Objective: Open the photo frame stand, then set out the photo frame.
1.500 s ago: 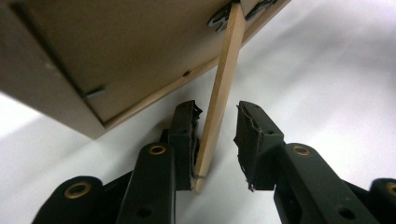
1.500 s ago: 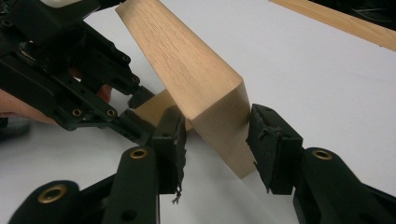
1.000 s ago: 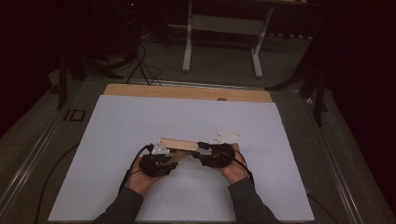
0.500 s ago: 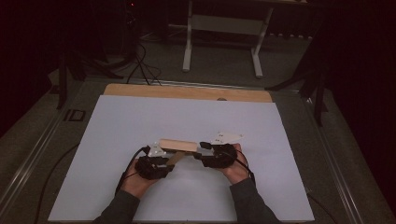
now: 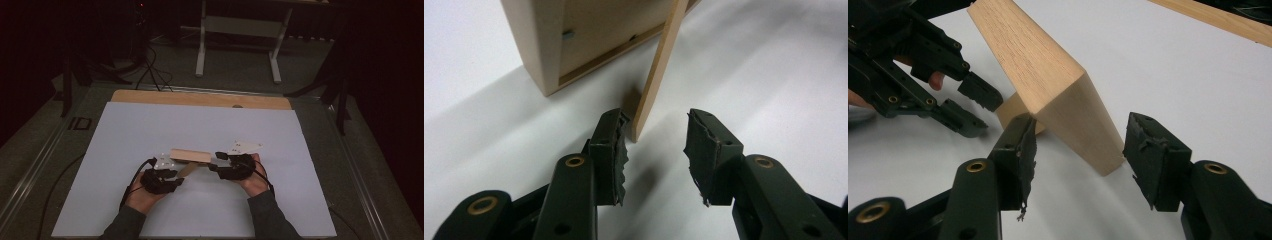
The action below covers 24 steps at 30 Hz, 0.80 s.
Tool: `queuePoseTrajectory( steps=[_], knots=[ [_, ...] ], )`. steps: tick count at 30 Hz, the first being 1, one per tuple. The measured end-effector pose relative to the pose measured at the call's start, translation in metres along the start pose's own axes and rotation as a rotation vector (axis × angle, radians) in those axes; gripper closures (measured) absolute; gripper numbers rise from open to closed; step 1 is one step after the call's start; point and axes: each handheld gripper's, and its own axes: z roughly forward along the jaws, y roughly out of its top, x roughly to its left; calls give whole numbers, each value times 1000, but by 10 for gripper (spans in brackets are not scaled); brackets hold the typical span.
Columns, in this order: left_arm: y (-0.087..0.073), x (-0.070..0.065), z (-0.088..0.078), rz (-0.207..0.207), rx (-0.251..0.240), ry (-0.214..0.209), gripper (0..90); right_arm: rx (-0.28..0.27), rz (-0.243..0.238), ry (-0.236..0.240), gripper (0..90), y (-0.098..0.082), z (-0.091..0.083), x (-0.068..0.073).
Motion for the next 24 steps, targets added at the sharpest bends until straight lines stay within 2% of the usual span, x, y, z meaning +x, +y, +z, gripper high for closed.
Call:
queuePoseTrajectory(
  steps=[18,24],
  knots=[
    [-2,3,-8,-14,-25,6,582,6,-7,37,459,-1,-7,-5],
    [0,5,-13,-17,-54,11,582,16,-8,56,466,-1,-10,-9]
  ],
)
